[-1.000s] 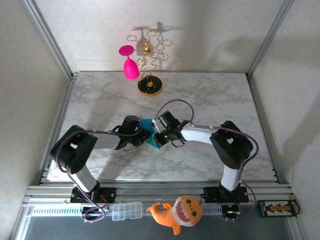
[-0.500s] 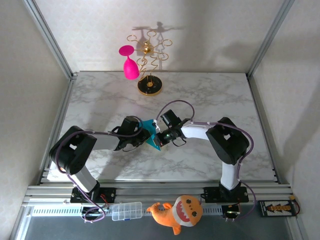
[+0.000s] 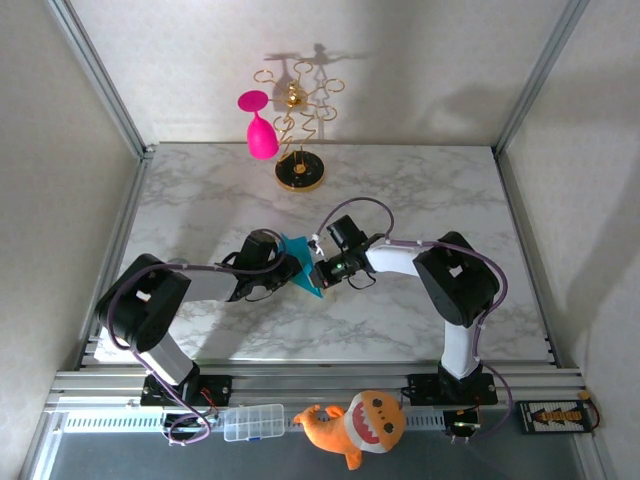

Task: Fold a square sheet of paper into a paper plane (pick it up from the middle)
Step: Fourth fold the wing at the center of the table.

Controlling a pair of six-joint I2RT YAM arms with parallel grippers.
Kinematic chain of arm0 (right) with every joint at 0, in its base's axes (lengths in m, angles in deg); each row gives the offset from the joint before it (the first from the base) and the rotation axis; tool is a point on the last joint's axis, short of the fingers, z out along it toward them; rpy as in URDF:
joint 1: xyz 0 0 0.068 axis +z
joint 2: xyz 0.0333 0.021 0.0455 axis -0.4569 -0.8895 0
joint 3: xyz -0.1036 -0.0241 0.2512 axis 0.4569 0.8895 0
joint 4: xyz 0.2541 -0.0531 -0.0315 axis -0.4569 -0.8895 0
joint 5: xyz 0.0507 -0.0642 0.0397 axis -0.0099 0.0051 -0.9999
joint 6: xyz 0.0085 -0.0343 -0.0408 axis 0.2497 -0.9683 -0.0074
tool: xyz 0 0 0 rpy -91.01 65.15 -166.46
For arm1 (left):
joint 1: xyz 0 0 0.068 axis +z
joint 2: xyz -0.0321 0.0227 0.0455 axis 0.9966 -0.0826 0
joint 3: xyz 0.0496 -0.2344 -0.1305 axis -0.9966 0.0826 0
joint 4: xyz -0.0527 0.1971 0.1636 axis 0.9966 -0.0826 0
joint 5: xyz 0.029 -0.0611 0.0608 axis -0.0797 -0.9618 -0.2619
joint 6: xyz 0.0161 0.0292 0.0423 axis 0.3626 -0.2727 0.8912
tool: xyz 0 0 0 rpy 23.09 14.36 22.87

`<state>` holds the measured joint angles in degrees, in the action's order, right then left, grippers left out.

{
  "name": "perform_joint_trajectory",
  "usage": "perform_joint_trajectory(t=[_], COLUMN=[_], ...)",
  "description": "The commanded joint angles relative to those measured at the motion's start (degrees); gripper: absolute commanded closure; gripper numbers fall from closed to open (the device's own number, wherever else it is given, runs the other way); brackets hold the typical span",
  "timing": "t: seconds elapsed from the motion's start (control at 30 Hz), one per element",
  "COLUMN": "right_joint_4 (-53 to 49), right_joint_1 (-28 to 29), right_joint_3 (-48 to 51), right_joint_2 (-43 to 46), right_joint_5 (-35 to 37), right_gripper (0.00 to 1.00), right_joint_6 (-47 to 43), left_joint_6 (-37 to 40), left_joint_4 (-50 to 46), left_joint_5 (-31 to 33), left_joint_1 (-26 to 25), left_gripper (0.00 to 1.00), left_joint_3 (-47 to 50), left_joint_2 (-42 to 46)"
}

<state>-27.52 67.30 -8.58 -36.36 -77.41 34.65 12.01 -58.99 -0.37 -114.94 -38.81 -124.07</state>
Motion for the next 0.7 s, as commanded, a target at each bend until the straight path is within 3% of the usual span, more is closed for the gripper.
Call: perform_joint_trajectory(t=[0.0,0.27,0.67], right_joint_4=[1.7,6.4,10.2], right_joint_1=[-2.1,-3.9,-4.4], right_joint_3=[2.5,7.9,6.8], right_joint_2=[2.4,6.1,4.5], right_joint_5=[-1.0,1.4,1.4], right_gripper=[0.96,0.96,0.95], right_joint_6=[2.9,8.6,16.7], left_joint_6=[2.5,4.0,3.8], left_joint_4=[2.2,2.4,1.9], left_joint_5=[-1.6,-2.3,-1.0], left_joint_1=[-1.0,-1.8,-2.1], left_gripper=[0.81,0.8,0.8], left_joint_3=[-2.3,-6.9,-9.1], left_joint_2=[-0.2,-5.2,-7.7])
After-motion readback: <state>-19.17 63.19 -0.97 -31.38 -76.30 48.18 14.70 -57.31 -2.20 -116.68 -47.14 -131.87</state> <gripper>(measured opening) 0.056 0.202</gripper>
